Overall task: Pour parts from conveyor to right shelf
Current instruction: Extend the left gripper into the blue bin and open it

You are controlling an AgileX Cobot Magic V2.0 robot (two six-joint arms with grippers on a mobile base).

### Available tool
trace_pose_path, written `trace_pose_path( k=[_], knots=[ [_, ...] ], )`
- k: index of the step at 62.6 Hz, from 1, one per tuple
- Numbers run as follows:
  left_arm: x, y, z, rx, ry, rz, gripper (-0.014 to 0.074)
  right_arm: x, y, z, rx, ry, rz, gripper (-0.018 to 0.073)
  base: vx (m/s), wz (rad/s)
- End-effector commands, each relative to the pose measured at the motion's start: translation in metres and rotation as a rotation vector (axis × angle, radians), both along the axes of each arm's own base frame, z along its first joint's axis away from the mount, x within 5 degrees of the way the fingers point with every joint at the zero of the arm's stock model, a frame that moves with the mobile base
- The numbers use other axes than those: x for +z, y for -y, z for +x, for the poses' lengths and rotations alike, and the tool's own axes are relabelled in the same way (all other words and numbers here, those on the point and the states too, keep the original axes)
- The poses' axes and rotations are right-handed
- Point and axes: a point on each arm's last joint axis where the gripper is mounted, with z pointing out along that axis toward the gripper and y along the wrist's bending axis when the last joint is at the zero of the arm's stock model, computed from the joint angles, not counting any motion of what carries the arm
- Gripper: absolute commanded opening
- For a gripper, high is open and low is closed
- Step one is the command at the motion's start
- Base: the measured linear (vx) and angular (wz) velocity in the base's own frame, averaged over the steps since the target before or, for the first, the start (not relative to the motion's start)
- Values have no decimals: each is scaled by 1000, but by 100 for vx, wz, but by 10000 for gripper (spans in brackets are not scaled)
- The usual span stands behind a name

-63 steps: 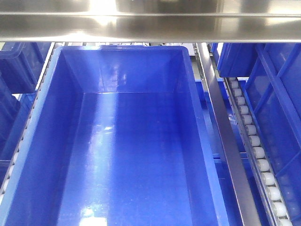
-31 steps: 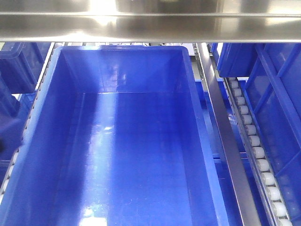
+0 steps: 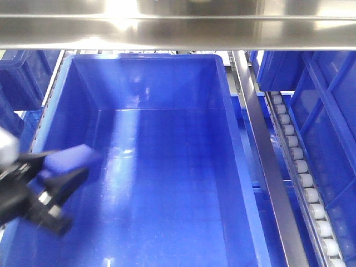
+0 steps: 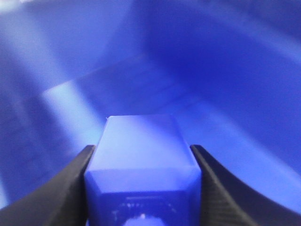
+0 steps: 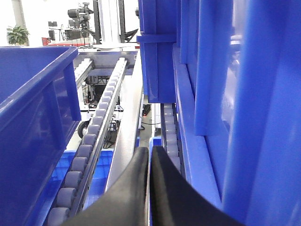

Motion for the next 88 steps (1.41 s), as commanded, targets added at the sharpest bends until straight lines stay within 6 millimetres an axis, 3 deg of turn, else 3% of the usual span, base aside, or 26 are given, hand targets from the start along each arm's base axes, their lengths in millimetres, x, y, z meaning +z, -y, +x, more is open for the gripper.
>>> trace_pose_path(
  k=[1,21,30,42,66,79,88],
  knots=[
    [13,6,23,66,40,-14,4,1,1,2,-8,45,-12,-9,0,0],
    [0,58,87,-30,-123,21,7,1,1,2,-8,45,-12,-9,0,0],
    [-22,78,116,-39,-205,37,18,1,1,2,-8,45,-12,-9,0,0],
    [-43,95,140,-71,-277,59,115,1,1,2,-8,45,-12,-9,0,0],
    [-49,98,146,-72,-282,74,504,1,1,2,-8,45,-12,-9,0,0],
    [-39,98,140,-97,-276,55,534,1,1,2,-8,45,-12,-9,0,0],
    [-11,90,128,-91,-202,19,533,1,1,2,-8,45,-12,-9,0,0]
  ],
)
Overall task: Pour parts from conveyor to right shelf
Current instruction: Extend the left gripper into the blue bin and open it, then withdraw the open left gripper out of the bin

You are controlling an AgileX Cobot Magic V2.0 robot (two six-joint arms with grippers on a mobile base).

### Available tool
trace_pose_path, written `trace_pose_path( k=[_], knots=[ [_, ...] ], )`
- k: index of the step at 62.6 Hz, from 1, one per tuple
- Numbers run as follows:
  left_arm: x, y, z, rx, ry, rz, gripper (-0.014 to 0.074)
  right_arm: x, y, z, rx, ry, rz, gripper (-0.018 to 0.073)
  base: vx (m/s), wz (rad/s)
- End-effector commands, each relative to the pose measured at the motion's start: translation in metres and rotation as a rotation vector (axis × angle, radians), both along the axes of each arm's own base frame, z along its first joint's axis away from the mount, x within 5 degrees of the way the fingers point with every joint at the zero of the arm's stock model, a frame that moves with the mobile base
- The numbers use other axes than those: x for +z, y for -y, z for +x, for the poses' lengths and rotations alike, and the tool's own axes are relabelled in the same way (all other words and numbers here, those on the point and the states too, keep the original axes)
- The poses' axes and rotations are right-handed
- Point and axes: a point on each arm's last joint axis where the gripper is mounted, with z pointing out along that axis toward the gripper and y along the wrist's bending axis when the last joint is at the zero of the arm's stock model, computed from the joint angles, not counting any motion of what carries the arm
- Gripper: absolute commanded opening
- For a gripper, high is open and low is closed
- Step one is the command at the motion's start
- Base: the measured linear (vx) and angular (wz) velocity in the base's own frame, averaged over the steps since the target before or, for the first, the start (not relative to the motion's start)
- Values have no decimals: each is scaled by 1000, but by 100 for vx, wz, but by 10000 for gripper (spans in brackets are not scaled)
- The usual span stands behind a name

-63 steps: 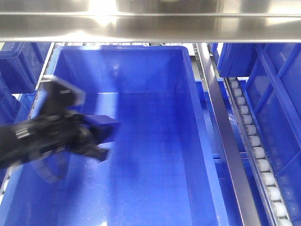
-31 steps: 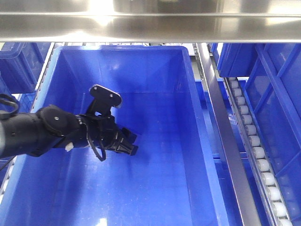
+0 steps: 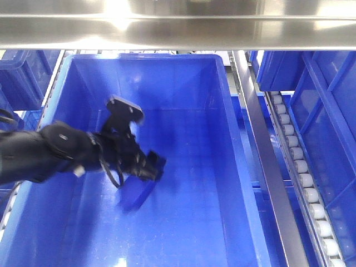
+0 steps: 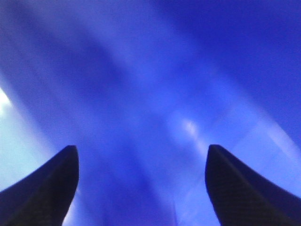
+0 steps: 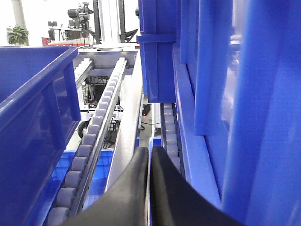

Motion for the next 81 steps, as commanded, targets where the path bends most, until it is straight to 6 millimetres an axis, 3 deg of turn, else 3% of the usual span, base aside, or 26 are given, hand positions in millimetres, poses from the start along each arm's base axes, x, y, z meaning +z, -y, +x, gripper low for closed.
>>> trace_pose_path(
  k=[1,20,47,71,81],
  knots=[
    [42,-5,-9,24,110,-72,533,1,1,2,-8,45,-12,-9,0,0],
    [58,-37,-61,54,181,-97,533,1,1,2,-8,45,-12,-9,0,0],
    [70,-96,-161,94,369,-220,524,1,1,2,-8,45,-12,-9,0,0],
    [71,-123,-237,-53,531,-346,421,1,1,2,-8,45,-12,-9,0,0],
    [66,-133,-248,3,534,-399,272,1,1,2,-8,45,-12,-9,0,0]
  ],
)
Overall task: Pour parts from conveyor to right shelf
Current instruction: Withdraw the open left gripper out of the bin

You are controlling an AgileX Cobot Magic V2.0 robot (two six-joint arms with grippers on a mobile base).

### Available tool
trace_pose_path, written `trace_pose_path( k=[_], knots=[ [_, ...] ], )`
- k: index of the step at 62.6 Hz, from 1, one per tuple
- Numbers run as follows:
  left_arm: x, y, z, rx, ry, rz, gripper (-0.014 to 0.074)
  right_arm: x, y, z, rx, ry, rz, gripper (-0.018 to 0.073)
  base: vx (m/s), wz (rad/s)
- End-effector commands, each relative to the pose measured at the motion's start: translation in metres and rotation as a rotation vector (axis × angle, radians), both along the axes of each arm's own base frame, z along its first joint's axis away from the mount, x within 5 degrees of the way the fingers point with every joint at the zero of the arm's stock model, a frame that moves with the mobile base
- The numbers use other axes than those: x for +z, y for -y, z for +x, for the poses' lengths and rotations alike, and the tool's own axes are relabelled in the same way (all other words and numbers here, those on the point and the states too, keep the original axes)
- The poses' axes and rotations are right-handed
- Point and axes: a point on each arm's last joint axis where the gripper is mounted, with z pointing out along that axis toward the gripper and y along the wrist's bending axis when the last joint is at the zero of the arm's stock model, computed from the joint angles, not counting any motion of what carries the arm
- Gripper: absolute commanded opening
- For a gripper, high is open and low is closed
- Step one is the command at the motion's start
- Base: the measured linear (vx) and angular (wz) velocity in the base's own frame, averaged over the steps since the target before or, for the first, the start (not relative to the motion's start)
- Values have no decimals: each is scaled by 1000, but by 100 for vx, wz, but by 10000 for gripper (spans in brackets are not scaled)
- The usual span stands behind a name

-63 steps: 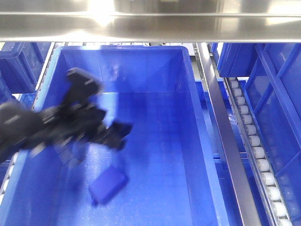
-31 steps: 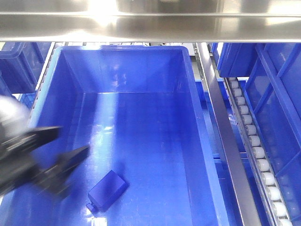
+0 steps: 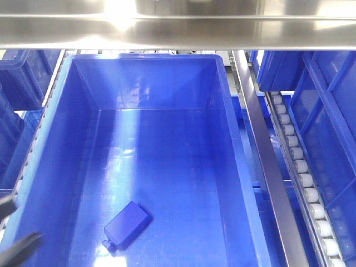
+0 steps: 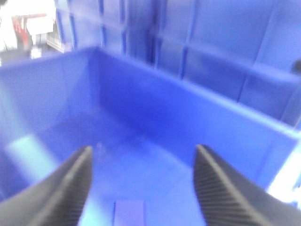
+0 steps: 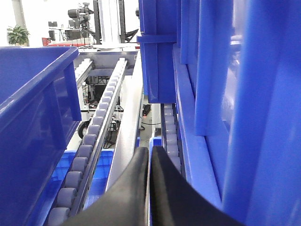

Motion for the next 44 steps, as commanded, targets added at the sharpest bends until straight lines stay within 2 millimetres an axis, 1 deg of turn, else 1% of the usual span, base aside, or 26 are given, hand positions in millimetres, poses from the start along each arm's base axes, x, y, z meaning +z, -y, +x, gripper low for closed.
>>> trace_pose_path(
  k=[1,4,7,10,21,44],
  knots=[
    [8,-5,-2,44,3,-71,251,1,1,2,-8,45,-12,-9,0,0],
    [6,-6,-3,46,-2,-50,170,1,1,2,-8,45,-12,-9,0,0],
    [3,-7,-3,50,-10,-22,64,1,1,2,-8,45,-12,-9,0,0],
    [2,-7,-3,55,-15,-5,-10,1,1,2,-8,45,-12,-9,0,0],
    [3,-8,-2,72,-10,-17,-8,1,1,2,-8,45,-12,-9,0,0],
    [0,-7,-3,51,-36,0,-8,1,1,2,-8,45,-12,-9,0,0]
  ],
)
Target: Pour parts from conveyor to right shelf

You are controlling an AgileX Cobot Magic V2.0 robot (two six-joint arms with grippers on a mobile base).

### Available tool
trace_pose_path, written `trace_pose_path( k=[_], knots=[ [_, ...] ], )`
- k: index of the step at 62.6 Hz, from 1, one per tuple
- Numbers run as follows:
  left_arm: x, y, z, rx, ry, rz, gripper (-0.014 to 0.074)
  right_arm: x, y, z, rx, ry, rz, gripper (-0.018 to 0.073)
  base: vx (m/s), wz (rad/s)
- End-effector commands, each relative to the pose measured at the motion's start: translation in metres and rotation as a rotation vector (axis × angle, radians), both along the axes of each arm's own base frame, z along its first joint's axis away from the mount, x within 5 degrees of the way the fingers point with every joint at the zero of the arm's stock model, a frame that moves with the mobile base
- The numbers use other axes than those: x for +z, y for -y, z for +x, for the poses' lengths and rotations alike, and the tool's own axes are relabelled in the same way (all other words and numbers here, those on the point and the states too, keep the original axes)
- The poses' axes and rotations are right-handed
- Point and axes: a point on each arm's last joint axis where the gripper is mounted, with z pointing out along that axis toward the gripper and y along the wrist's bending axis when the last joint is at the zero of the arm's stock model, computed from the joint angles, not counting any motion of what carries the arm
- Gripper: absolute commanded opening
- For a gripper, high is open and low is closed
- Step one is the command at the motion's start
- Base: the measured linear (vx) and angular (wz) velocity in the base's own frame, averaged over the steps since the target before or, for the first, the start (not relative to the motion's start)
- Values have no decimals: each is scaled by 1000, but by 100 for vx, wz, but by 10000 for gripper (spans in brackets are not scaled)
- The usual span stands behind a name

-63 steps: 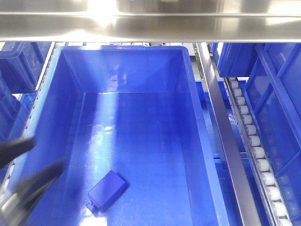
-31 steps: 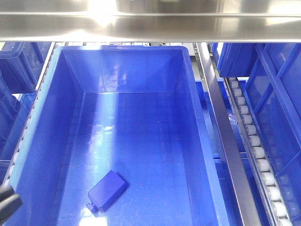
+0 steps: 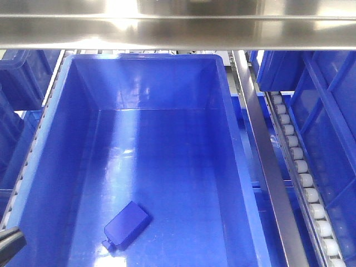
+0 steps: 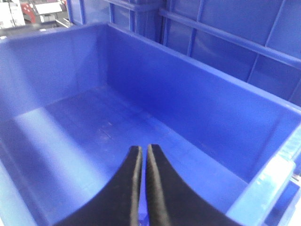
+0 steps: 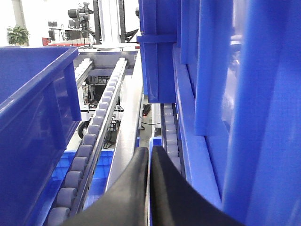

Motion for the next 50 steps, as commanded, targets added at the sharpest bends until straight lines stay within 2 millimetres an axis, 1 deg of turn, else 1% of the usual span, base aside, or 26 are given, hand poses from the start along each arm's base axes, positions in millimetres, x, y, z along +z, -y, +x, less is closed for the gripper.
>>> trace_pose_path(
  k=[1,30,35,39,50],
  knots=[
    [13,-1,2,26,36,-57,-8,1,1,2,-8,45,-12,-9,0,0],
    [11,-1,2,28,34,-52,-7,1,1,2,-8,45,-12,-9,0,0],
    [12,-4,0,39,82,-16,-7,1,1,2,-8,45,-12,-9,0,0],
    [13,-10,-2,91,141,14,-7,1,1,2,-8,45,-12,-9,0,0],
    [18,-26,-6,324,208,-25,-7,1,1,2,-8,45,-12,-9,0,0]
  ],
)
